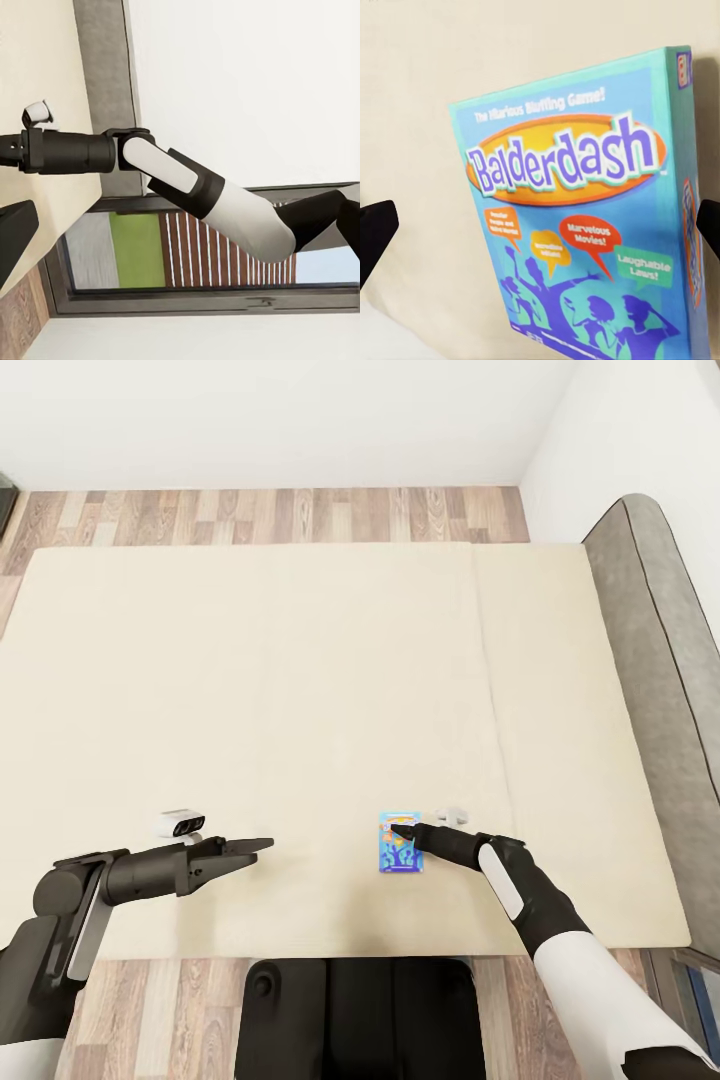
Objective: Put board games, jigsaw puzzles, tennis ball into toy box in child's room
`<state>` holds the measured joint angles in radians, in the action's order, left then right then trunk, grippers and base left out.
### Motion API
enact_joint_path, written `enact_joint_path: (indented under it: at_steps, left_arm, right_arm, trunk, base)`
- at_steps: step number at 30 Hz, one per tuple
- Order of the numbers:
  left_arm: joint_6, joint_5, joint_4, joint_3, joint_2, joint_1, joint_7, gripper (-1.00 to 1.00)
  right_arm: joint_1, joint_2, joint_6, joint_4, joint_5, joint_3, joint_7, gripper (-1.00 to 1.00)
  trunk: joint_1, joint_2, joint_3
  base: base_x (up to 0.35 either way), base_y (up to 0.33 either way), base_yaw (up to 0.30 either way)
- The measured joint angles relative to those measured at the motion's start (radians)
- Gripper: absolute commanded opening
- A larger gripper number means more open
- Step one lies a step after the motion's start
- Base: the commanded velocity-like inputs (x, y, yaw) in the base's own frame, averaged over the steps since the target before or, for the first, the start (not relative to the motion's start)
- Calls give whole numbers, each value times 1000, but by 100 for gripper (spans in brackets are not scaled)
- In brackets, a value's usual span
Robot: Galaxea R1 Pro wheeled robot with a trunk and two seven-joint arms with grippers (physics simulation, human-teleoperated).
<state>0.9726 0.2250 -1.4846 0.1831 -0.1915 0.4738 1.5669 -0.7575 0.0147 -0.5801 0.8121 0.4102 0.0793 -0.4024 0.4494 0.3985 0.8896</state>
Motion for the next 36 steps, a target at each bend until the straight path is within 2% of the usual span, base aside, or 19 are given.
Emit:
enact_joint_path:
  at_steps: [36]
  left_arm:
    - [0,0,0,0,0,0,0,100]
  right_arm:
    - [0,0,-2,0,0,0,0,100]
  trunk:
    - [0,0,0]
  base:
    - [0,47,0]
